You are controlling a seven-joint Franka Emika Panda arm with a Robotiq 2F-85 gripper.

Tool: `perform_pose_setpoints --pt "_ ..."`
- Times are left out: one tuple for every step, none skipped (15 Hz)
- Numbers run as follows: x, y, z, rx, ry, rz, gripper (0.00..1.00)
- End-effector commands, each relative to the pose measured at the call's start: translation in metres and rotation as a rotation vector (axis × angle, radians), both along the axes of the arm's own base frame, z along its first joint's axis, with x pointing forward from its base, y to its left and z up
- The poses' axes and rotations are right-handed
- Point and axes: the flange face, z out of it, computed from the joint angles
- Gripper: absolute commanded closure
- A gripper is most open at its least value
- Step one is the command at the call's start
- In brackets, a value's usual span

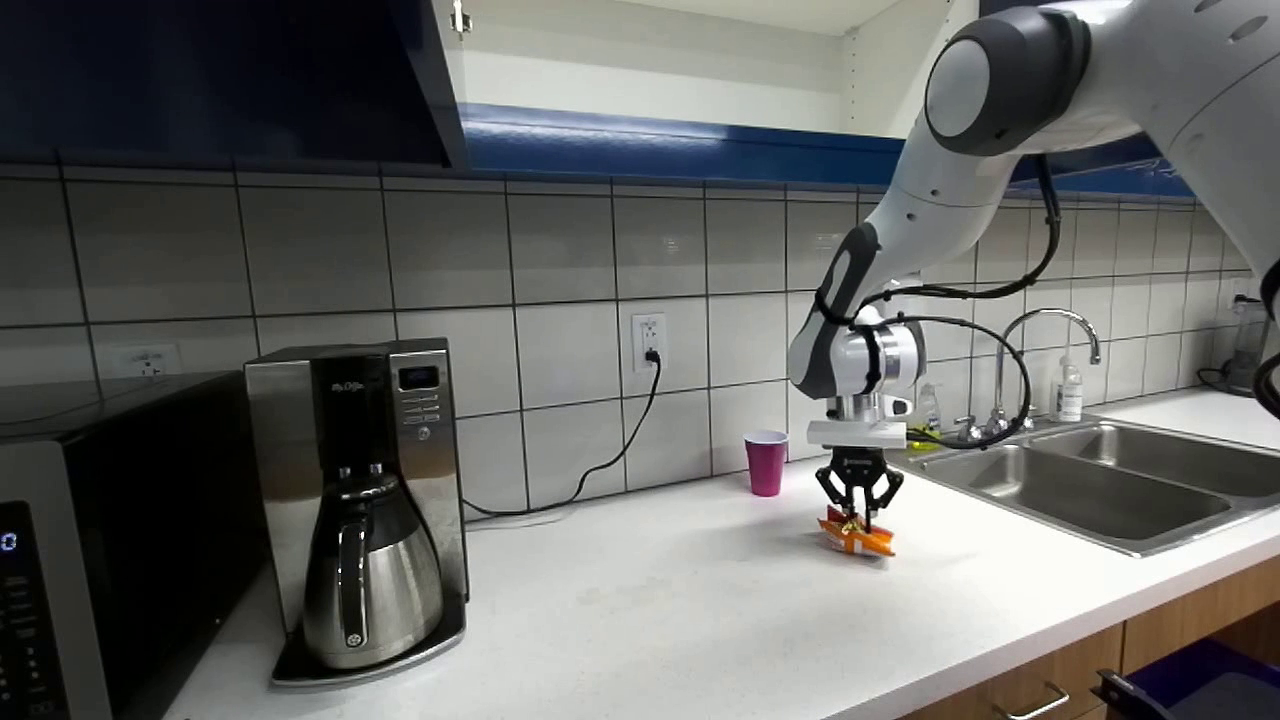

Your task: Pick up the white and orange object from the counter and put it in the cabinet

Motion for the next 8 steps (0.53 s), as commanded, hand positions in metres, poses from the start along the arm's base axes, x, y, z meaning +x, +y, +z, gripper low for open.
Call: perform_pose_setpoints --pt "0.0070 0.0025 0.0018 0.000 -0.001 -0.016 1.00" --pt "0.0078 0.0030 0.0026 0.000 -0.003 -0.014 1.00" --pt "0.0085 0.0036 0.0033 -0.001 -0.004 -0.012 1.00" --pt "0.0089 0.0043 0.0036 -0.001 -0.005 -0.011 1.00" --pt "0.0096 0.0051 0.0041 -0.002 -0.005 -0.009 1.00" --pt "0.0101 0.0059 0.0045 -0.003 -0.004 -0.003 1.00" --pt "0.0105 0.0073 0.0051 -0.003 -0.001 0.005 1.00" --pt "0.0109 0.0092 0.0063 -0.005 0.002 0.023 1.00"
